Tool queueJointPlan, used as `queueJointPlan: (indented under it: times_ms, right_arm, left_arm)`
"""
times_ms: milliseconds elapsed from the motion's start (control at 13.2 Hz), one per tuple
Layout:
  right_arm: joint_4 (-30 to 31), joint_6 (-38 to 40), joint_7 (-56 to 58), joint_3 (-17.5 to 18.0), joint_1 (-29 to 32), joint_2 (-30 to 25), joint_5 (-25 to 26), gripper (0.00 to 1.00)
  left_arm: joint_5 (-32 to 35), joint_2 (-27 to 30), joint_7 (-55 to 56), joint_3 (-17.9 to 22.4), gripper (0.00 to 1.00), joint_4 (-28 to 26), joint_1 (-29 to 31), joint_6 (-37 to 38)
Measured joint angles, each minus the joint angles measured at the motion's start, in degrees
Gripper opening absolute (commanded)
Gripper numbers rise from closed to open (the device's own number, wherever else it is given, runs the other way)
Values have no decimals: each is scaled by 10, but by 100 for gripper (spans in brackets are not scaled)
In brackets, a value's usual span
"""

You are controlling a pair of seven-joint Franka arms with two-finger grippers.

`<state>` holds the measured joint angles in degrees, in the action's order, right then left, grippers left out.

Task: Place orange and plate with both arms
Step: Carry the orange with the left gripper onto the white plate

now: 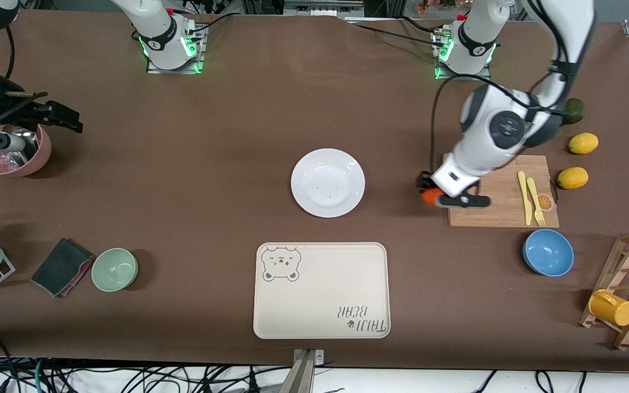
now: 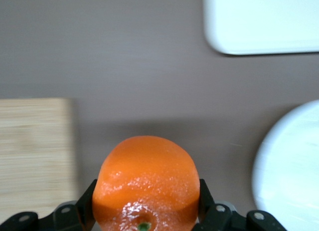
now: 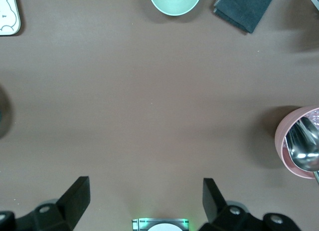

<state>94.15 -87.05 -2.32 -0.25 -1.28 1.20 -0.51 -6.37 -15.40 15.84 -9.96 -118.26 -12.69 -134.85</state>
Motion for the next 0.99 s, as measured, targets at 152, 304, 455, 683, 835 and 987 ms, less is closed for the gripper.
queueJointPlan:
  times_ms: [152, 304, 455, 683, 835, 987]
  right_arm:
    - [0, 0, 0, 0, 0, 0, 0, 100]
    - [0, 0, 0, 0, 0, 0, 0, 100]
    - [0, 0, 0, 0, 0, 3, 0, 100]
    - [0, 1, 3, 0, 0, 16, -1, 100]
    - [1, 2, 4, 0, 0, 31, -8, 100]
    - [3, 11, 6, 0, 0, 54, -60, 100]
  left_arm:
    - [-79, -15, 4, -1, 0, 26, -58, -1]
    - [-149, -50, 10, -1, 0, 53, -117, -15]
    - [-164, -95, 53, -1, 0, 68, -171, -60]
    - [-164, -166, 121, 1, 29, 98, -219, -103]
    - [-164, -196, 132, 2, 94, 114, -226, -116]
    - [-164, -205, 132, 8, 100, 117, -226, -122]
